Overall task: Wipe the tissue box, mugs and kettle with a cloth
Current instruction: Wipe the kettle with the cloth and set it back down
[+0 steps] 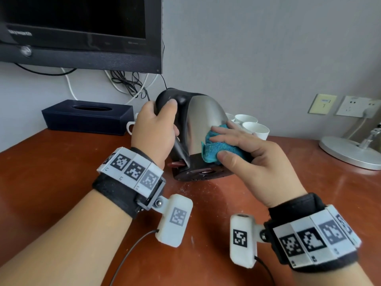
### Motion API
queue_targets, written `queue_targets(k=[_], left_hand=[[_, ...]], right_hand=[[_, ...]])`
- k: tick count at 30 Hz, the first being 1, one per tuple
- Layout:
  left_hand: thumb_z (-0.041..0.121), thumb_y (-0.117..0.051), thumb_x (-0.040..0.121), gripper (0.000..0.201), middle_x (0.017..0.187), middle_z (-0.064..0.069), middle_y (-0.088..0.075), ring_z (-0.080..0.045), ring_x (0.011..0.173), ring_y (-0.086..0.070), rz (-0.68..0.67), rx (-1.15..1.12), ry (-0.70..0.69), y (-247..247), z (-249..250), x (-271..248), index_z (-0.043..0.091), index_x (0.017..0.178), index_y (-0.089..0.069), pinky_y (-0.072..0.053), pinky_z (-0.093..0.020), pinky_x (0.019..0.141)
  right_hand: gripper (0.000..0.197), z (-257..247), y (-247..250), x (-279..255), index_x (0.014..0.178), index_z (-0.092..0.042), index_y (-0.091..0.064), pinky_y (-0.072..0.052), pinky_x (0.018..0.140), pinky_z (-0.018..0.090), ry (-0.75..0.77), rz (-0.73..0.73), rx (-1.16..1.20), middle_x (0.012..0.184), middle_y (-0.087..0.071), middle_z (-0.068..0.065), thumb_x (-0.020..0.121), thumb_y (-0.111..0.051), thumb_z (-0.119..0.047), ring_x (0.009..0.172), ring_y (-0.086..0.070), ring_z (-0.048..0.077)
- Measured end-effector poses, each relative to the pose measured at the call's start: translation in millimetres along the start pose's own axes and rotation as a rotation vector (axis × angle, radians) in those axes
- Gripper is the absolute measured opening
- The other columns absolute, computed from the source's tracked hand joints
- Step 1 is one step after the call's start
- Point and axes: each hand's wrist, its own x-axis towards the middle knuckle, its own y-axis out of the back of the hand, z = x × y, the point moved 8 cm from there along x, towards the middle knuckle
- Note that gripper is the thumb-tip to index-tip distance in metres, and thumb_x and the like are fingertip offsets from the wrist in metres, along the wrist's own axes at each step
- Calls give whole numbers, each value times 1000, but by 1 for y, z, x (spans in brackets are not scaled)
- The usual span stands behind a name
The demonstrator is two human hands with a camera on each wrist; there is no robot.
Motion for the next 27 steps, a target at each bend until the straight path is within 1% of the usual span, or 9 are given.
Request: queue_targets(k=[2, 3, 9, 13, 17, 19, 22, 25, 27], left_hand=[[48, -52, 89, 35, 49, 7, -57, -13, 55, -53, 3, -7, 11, 1, -1, 1, 14, 90, -59, -41, -32, 66], [47, -53, 91, 33, 49, 7, -57, -13, 54, -53, 1, -9, 11, 2, 0, 1, 15, 90, -59, -41, -32, 65], [38, -57, 100, 27, 51, 6, -57, -10, 52, -54, -48, 33, -56, -9, 15, -10, 18, 82, -55, -40, -31, 63], [39, -59, 102, 29, 51, 7, -57, -9, 52, -54, -82, 66, -110, -13, 25, -16, 19, 81, -53, -40, -31, 63], [40, -58, 101, 30, 52, 6, -57, -7, 53, -54, -91, 83, -94, -8, 21, -11, 18, 81, -55, -39, -28, 61], [40, -57, 102, 29, 51, 6, -57, -7, 52, -54, -94, 83, -86, -6, 19, -9, 17, 83, -56, -39, -22, 56], [40, -56, 101, 29, 51, 5, -57, -7, 52, -53, -84, 86, -63, -4, 16, -7, 19, 81, -55, -39, -24, 57], [38, -56, 101, 30, 50, 5, -56, -6, 52, -52, -72, 72, -34, 0, 12, -3, 21, 77, -53, -38, -29, 62], [38, -55, 101, 28, 50, 5, -56, -6, 51, -51, -67, 63, -15, 1, 10, -2, 20, 79, -55, -38, -31, 63]], right_hand=[[35, 1, 1, 0, 114, -35, -76, -25, 125, 25, -5, 17, 26, 133, -67, -24, 94, -73, -7, 144, -39, -7], [36, 2, 0, 0, 115, -36, -75, -26, 123, 21, -9, 21, 18, 134, -66, -24, 95, -72, -6, 144, -39, -7], [35, -4, -8, 1, 126, -48, -68, -16, 128, 54, 10, -8, -126, 147, -53, -30, 95, -66, -33, 152, -22, -7], [34, -15, -19, 1, 122, -54, -67, 4, 126, 62, 67, -76, -239, 147, -50, -36, 92, -65, -36, 154, -12, -9], [33, -16, -20, 2, 118, -52, -69, 10, 125, 61, 76, -85, -239, 144, -51, -38, 90, -68, -36, 153, -13, -10], [32, -14, -18, 2, 118, -48, -72, 11, 126, 55, 70, -67, -212, 142, -54, -36, 89, -69, -34, 152, -16, -9], [32, -10, -12, 1, 116, -43, -74, 7, 126, 29, 56, -23, -139, 140, -59, -31, 87, -71, -28, 151, -24, -8], [30, -5, -7, 1, 113, -39, -76, 0, 126, 30, 23, 19, -79, 137, -62, -30, 90, -72, -22, 148, -30, -9], [31, -3, -5, 1, 113, -34, -77, -8, 118, 7, 2, 43, -37, 136, -64, -27, 93, -73, -11, 147, -33, -8]])
